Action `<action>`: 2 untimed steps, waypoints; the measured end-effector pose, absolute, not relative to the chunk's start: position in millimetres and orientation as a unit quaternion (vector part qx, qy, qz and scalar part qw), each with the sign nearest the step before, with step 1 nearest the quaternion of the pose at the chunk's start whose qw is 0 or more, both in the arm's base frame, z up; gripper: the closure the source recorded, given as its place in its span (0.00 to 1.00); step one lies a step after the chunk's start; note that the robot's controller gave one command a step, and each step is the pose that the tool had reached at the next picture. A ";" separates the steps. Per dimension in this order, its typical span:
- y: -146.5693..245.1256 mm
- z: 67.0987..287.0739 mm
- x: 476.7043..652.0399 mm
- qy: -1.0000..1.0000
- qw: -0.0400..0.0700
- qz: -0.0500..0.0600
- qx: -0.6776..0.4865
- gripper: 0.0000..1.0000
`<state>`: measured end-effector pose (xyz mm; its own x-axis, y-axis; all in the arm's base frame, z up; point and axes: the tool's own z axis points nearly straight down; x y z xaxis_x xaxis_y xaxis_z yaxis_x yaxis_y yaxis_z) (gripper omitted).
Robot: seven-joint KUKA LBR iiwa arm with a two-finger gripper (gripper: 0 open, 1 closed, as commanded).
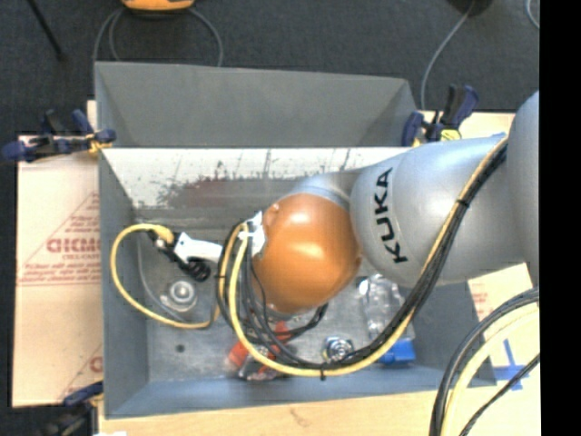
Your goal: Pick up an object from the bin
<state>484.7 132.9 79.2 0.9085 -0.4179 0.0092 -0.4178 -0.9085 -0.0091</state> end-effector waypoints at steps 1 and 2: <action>133.0 79.2 484.7 0.214 0.003 -0.005 -0.977 1.00; 133.0 79.2 484.7 0.215 0.003 -0.005 -0.977 1.00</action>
Offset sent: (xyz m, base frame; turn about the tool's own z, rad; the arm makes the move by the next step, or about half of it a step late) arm 0.0000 0.0000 0.0000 0.0000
